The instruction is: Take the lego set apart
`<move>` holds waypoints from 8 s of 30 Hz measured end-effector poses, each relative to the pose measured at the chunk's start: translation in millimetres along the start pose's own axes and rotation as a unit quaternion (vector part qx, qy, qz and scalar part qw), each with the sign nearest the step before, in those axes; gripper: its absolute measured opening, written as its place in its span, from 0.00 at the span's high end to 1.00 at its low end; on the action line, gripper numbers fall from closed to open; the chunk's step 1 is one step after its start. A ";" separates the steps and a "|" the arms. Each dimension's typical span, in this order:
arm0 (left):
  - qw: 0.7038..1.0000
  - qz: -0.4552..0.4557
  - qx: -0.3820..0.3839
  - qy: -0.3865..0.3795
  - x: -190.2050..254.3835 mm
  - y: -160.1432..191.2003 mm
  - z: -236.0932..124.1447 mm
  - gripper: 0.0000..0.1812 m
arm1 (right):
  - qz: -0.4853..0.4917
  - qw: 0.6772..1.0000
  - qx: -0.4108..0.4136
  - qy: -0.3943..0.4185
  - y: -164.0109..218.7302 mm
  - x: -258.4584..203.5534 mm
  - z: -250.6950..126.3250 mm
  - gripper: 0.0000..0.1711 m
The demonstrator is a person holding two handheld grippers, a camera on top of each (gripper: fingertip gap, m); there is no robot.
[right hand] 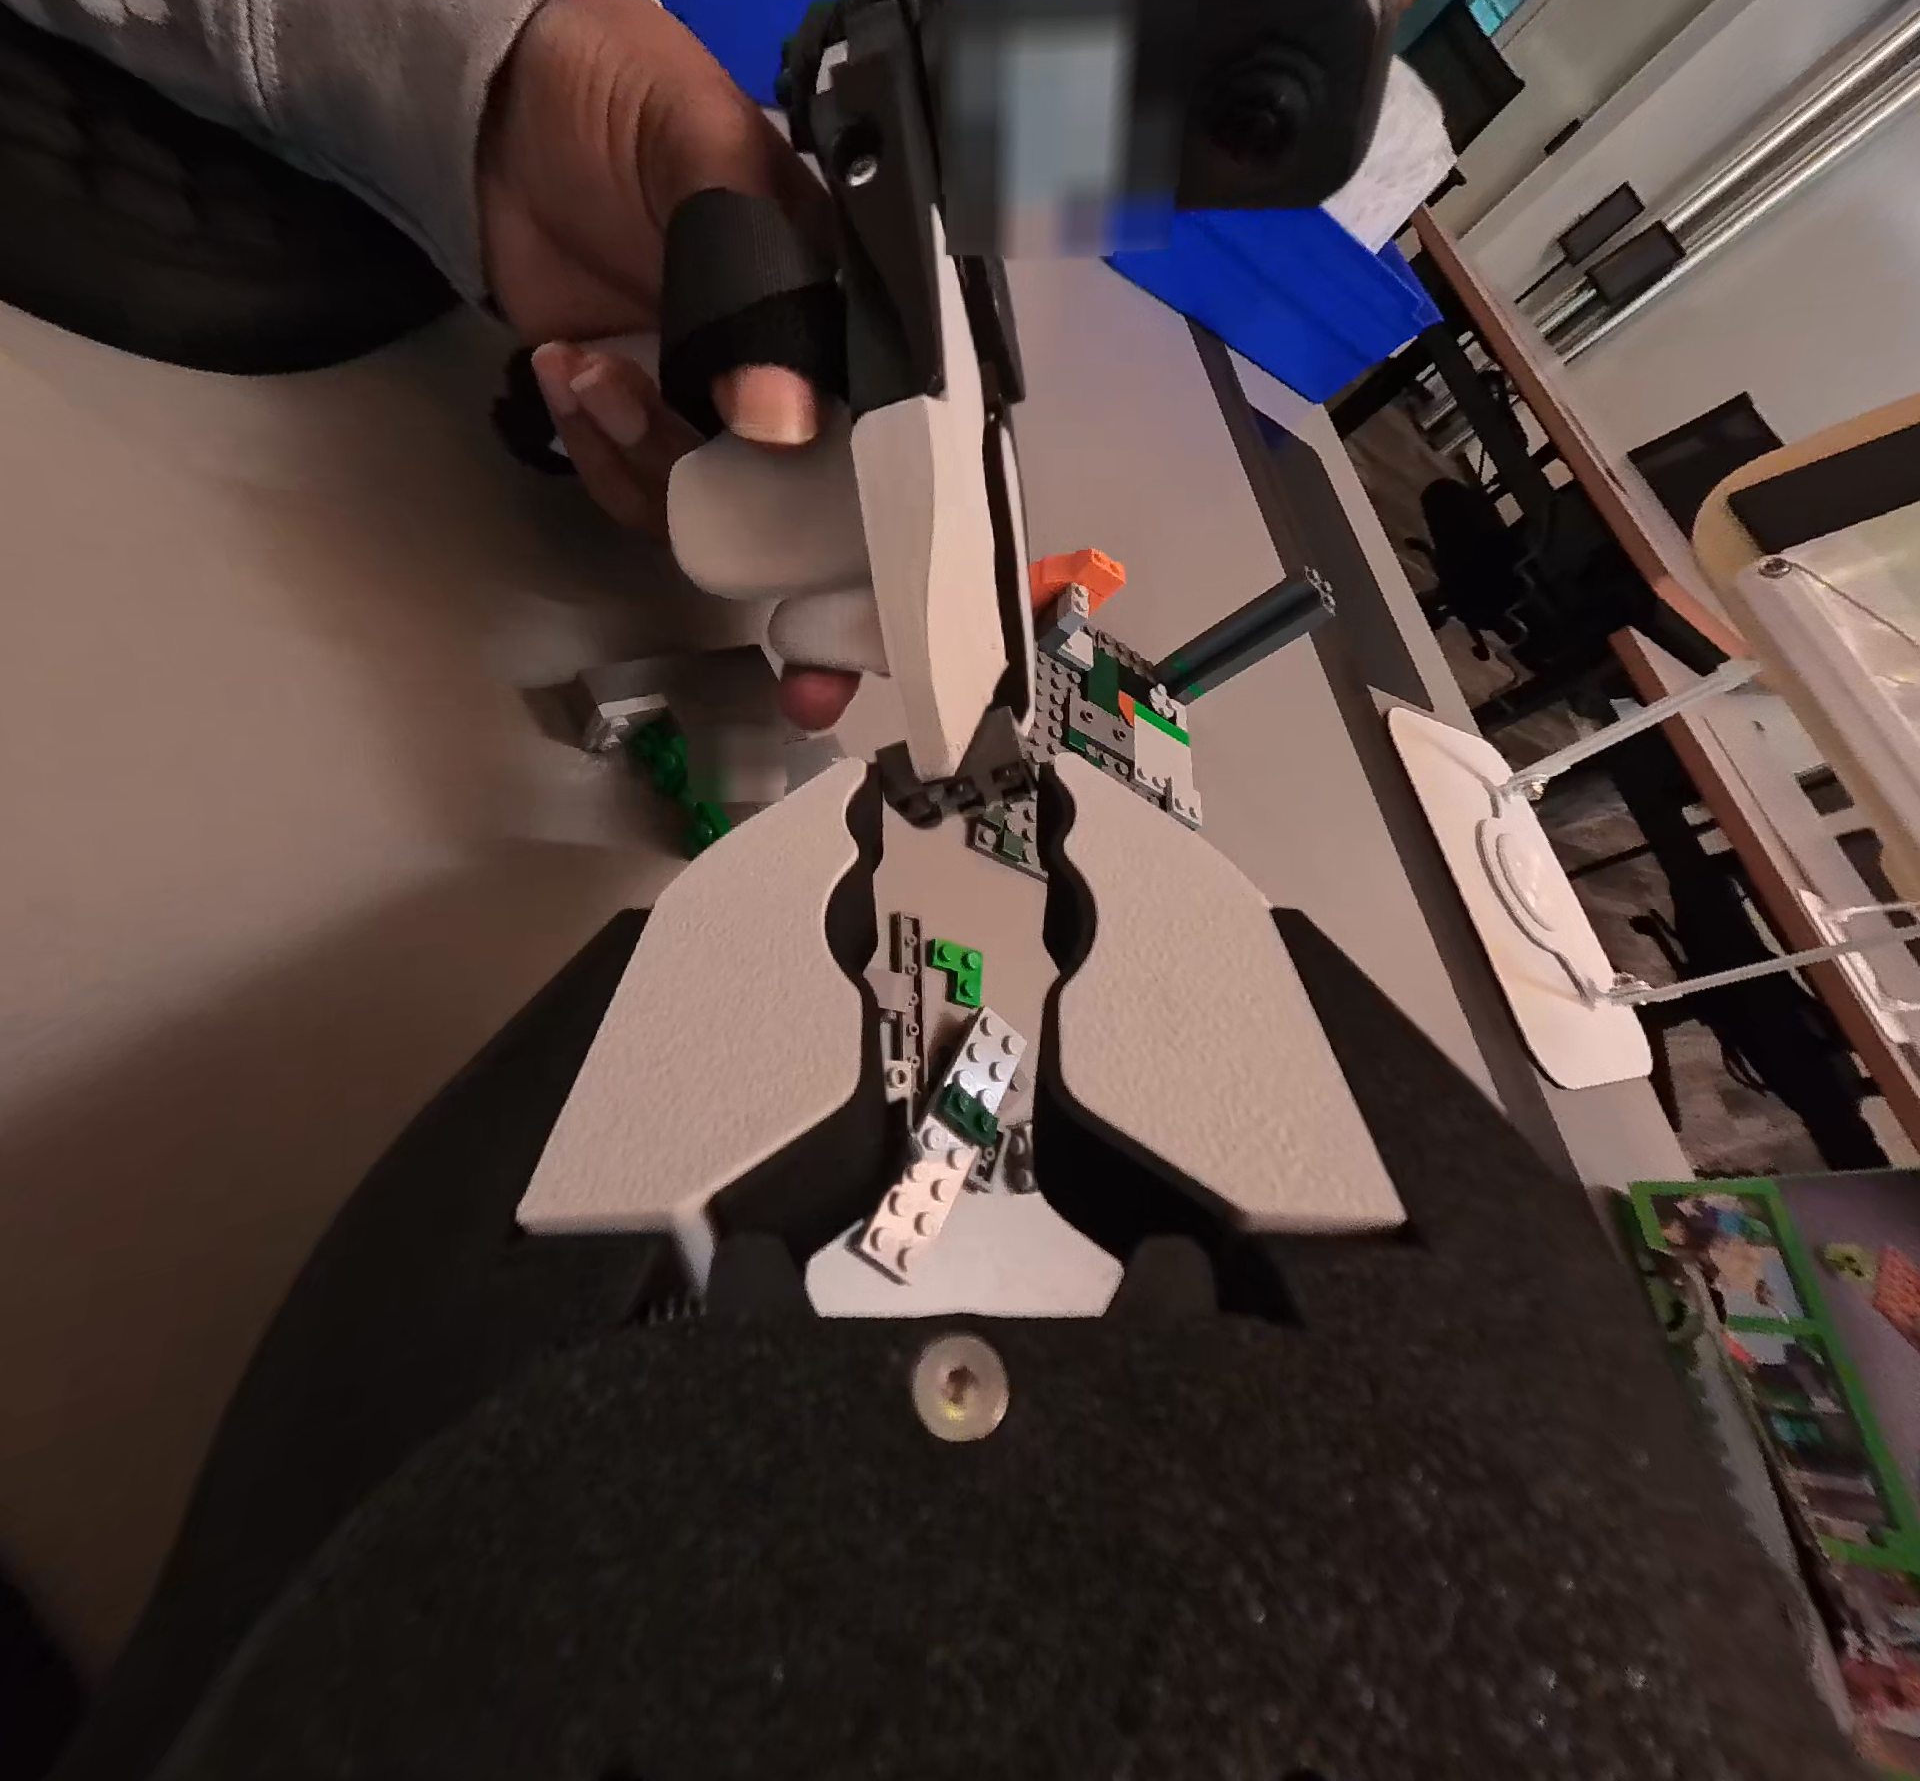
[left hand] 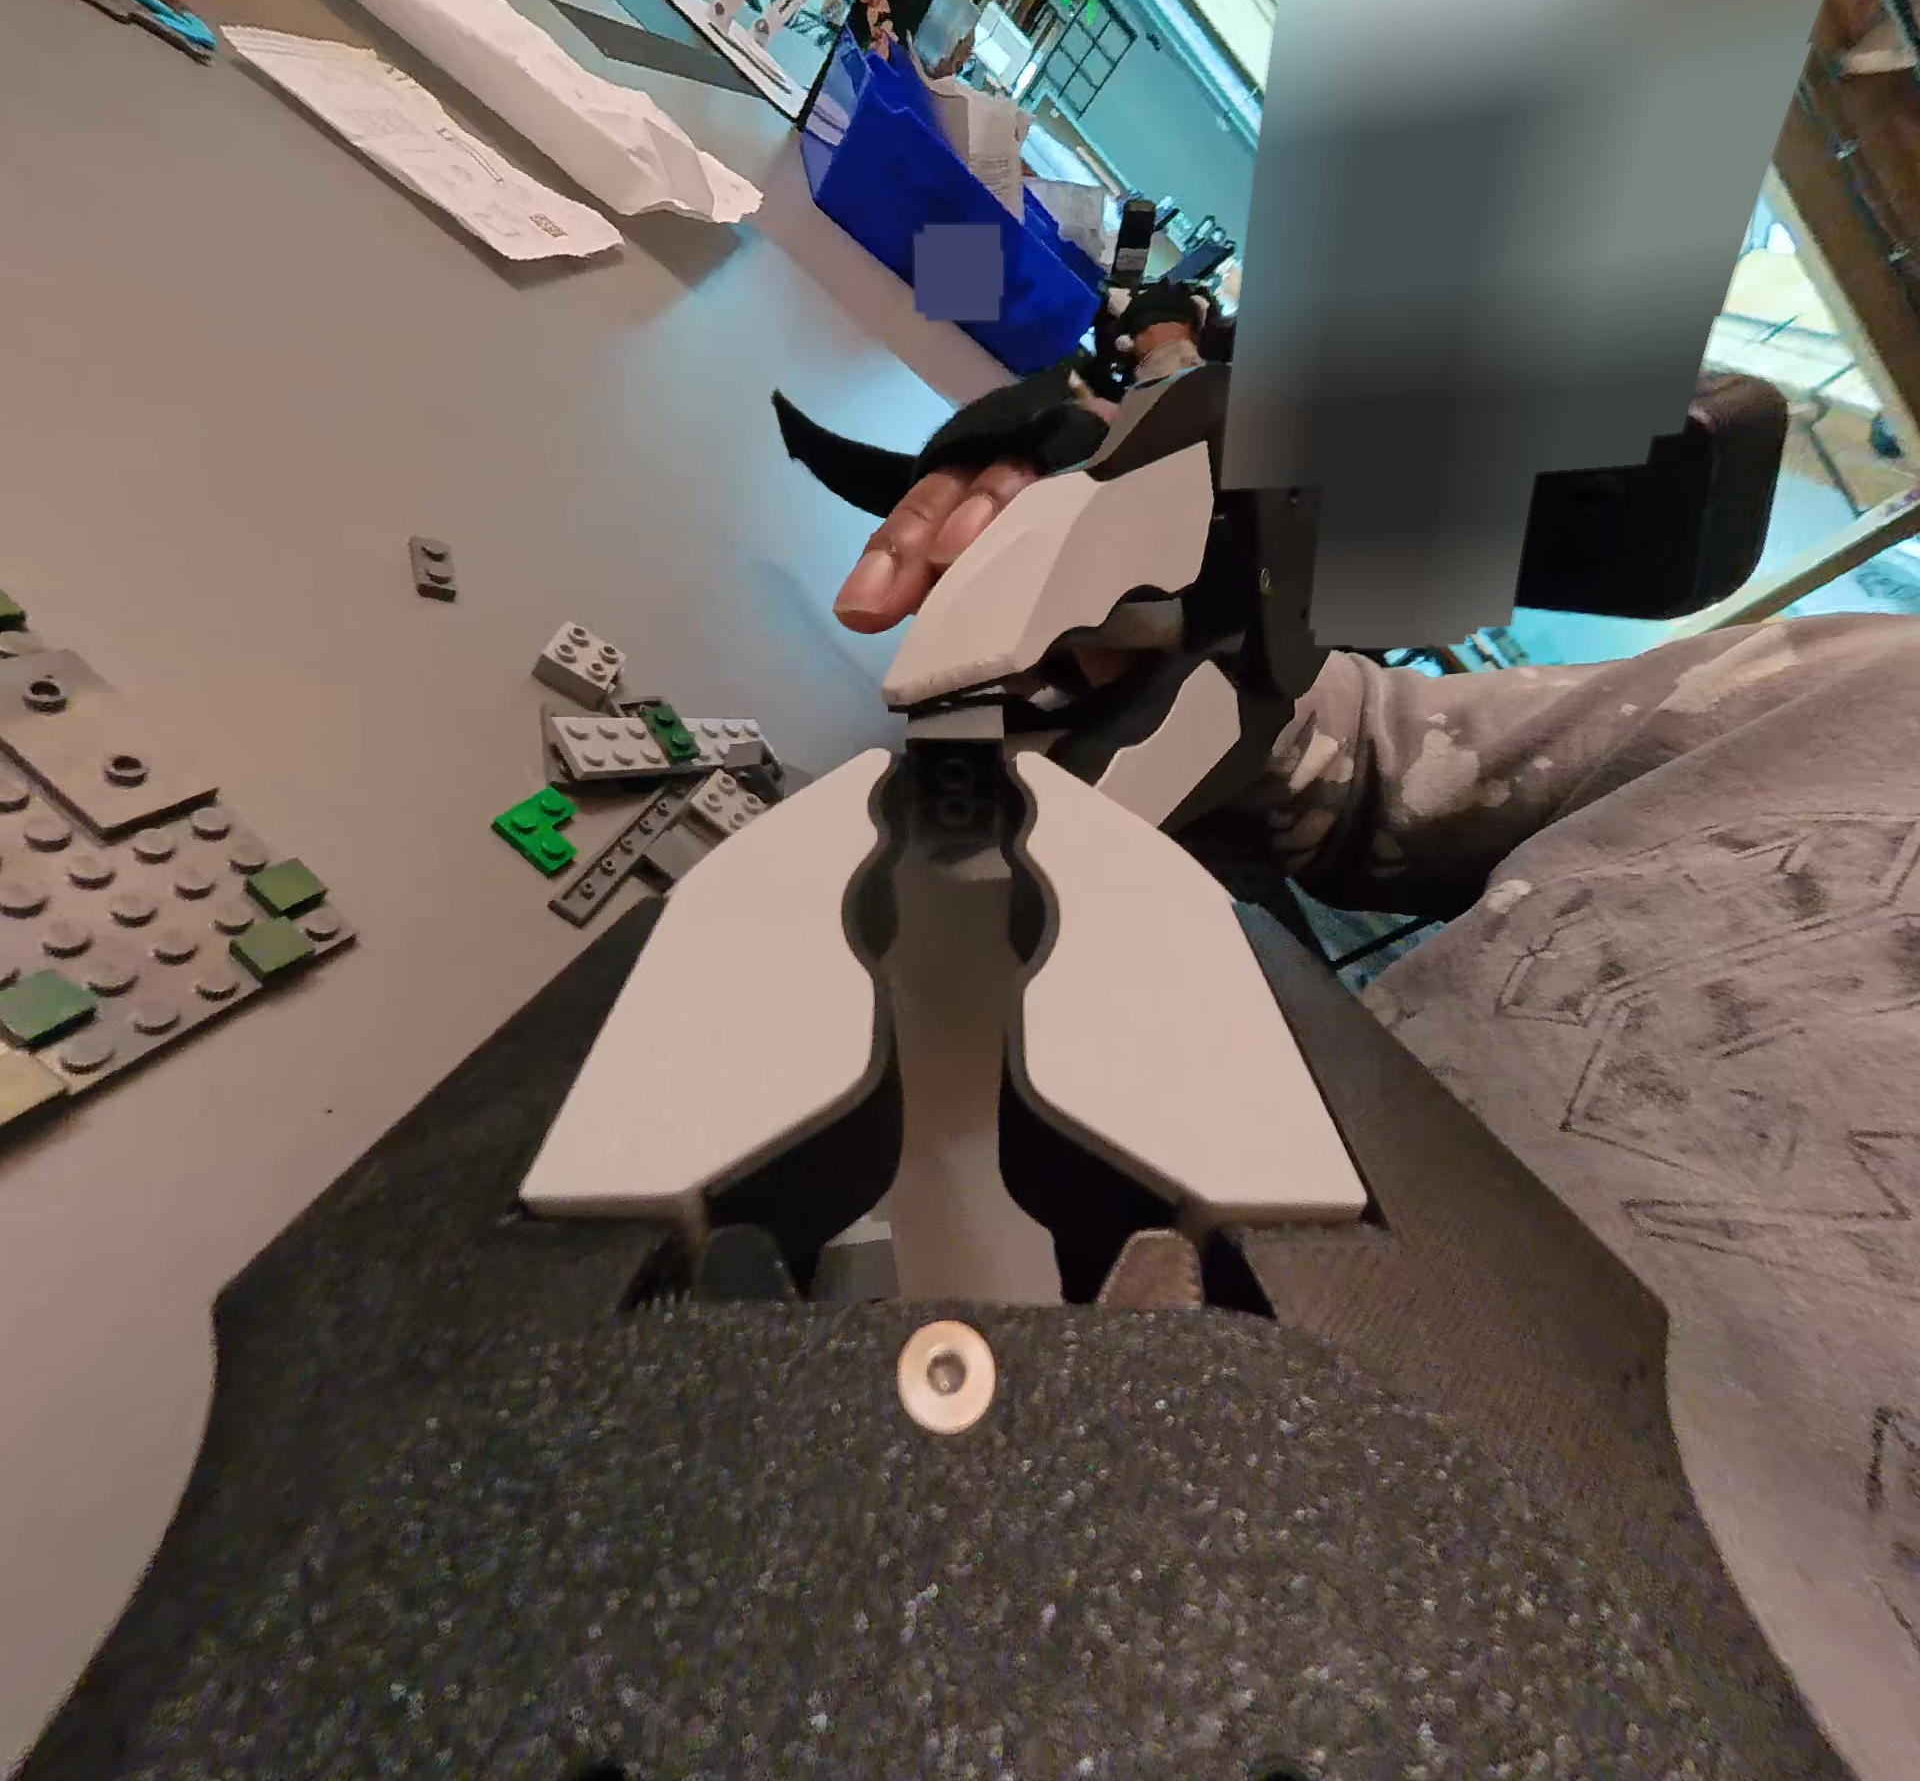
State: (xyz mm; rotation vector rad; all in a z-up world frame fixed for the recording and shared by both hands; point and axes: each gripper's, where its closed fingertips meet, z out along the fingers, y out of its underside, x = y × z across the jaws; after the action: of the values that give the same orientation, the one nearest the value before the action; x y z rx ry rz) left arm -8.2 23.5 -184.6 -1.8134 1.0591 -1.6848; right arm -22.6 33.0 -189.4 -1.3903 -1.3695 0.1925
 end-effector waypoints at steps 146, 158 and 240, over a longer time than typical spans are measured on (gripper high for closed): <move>0.994 -0.031 -0.064 0.082 34.3 17.3 -18.8 0.90 | 0.086 0.982 0.123 -0.119 -28.8 -20.8 -29.9 0.90; 0.999 -0.008 -0.034 0.031 22.1 2.7 -51.5 0.91 | 0.131 0.976 0.134 -0.113 -17.0 -2.1 -47.1 0.91; 0.920 0.251 -0.161 -0.254 -34.7 24.3 -78.2 0.93 | 0.116 0.962 -0.019 -0.245 -14.7 -47.1 47.2 0.93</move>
State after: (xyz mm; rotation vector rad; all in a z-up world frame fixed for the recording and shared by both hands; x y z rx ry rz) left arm -88.6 49.3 -212.8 -1.8102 1.4501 -0.7178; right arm -81.1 18.7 -221.6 -1.6004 -1.6095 0.7091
